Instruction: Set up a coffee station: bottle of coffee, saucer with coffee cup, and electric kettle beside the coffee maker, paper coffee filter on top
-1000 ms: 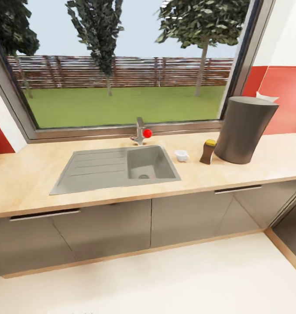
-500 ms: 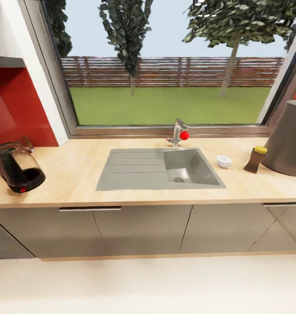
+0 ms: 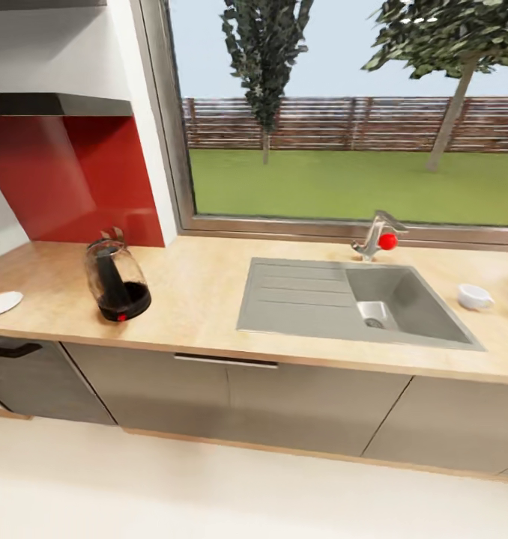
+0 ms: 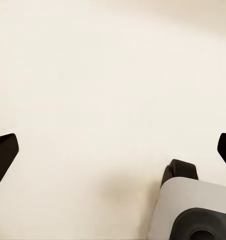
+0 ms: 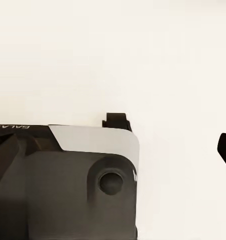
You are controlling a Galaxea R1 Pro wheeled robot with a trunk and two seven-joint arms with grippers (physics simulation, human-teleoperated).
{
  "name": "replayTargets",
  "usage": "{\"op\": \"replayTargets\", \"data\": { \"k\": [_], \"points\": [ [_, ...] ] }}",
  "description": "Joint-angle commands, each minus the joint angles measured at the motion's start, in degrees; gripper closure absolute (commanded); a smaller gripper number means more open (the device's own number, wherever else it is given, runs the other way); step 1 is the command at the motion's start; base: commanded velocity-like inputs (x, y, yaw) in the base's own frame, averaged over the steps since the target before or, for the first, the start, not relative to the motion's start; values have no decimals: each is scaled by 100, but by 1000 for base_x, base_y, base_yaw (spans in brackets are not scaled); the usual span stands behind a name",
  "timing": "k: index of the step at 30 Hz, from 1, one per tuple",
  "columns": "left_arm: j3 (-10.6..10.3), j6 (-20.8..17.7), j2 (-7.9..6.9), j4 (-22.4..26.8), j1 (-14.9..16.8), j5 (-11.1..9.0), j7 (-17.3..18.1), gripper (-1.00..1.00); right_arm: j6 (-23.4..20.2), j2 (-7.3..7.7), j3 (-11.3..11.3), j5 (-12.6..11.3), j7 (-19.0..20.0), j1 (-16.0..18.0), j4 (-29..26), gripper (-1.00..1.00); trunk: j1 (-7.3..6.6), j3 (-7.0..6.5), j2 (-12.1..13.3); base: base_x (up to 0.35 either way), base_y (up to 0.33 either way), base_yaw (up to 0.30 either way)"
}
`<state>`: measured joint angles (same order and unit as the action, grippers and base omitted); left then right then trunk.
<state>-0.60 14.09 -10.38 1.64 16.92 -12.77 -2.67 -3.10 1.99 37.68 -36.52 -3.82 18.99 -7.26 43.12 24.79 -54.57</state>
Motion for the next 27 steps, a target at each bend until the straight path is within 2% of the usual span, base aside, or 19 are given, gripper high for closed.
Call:
{"op": "replayTargets", "data": {
  "k": [1, 9, 24, 27],
  "points": [
    [-10, 15, 1, -5, 4, -22, -5, -100, -33, 5, 48, -39, -39, -1, -21, -100, 2, 6, -4, 128, 348, 272],
    [-10, 15, 6, -3, 4, -23, -5, -100, -33, 4, 50, -39, -39, -1, -21, -100, 2, 6, -4, 134, 348, 205],
    [-25, 32, 10, 18, 4, -23, -5, -100, -37, 3, 48, -39, -39, -1, -21, -100, 2, 6, -4, 204, 283, 16],
    [-22, 39, 82, 17, 4, -27, -5, -100, -37, 4, 47, -39, -39, -1, -21, -100, 2, 6, -4, 109, 262, 0]
  ]
}}
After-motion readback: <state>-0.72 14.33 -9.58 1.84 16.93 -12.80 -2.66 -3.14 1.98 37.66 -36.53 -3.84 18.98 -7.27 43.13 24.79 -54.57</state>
